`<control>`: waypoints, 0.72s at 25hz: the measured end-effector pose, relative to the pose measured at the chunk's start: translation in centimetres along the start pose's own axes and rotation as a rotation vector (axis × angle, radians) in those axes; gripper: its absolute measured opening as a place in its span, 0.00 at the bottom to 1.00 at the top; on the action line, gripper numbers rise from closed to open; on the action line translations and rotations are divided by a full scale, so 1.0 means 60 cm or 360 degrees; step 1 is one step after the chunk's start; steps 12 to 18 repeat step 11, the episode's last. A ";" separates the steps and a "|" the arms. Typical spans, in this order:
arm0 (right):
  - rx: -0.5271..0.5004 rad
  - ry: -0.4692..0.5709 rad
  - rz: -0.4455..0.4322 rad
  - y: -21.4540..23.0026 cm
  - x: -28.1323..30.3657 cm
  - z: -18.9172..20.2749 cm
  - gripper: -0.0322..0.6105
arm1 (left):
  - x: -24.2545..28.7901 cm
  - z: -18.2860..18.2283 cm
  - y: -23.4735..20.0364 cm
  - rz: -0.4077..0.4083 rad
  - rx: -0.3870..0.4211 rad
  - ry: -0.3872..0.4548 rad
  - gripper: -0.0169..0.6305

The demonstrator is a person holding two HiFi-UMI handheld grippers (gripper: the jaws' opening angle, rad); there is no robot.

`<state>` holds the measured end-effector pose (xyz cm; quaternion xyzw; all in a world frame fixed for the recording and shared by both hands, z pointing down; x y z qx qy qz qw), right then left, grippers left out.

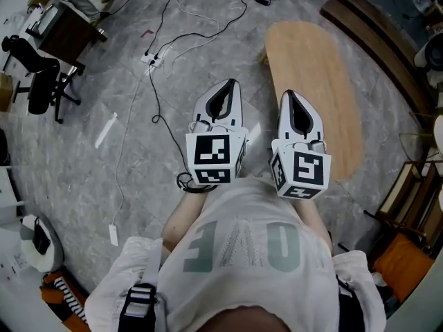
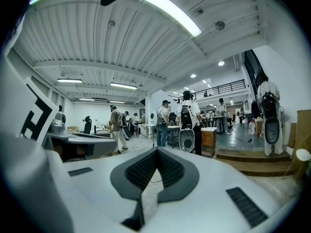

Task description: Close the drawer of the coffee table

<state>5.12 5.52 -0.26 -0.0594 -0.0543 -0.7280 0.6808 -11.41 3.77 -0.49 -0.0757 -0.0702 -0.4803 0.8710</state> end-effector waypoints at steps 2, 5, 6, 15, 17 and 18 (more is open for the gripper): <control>-0.0021 0.0006 0.0002 -0.003 -0.003 0.001 0.06 | 0.000 0.002 -0.003 0.0003 -0.0009 0.0002 0.04; -0.0041 -0.0001 0.0006 -0.007 -0.003 0.000 0.06 | -0.001 0.004 -0.005 0.0015 -0.0016 -0.0005 0.04; -0.0045 -0.0002 0.0008 -0.007 -0.003 0.000 0.06 | -0.001 0.006 -0.005 0.0020 -0.0019 -0.0008 0.04; -0.0054 -0.0037 0.0047 0.010 -0.019 0.008 0.06 | -0.008 0.013 0.009 0.0056 -0.0017 0.0013 0.04; -0.0054 -0.0037 0.0047 0.010 -0.019 0.008 0.06 | -0.008 0.013 0.009 0.0056 -0.0017 0.0013 0.04; -0.0054 -0.0037 0.0047 0.010 -0.019 0.008 0.06 | -0.008 0.013 0.009 0.0056 -0.0017 0.0013 0.04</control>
Point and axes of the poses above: the fingertips, and each gripper's own axes: x forward along the fingers, y to its right, z out of its underside, the point moved 9 cm from there along -x, backward along the fingers, and after that the axes turned 14 degrees about z, right-handed, at the moved point
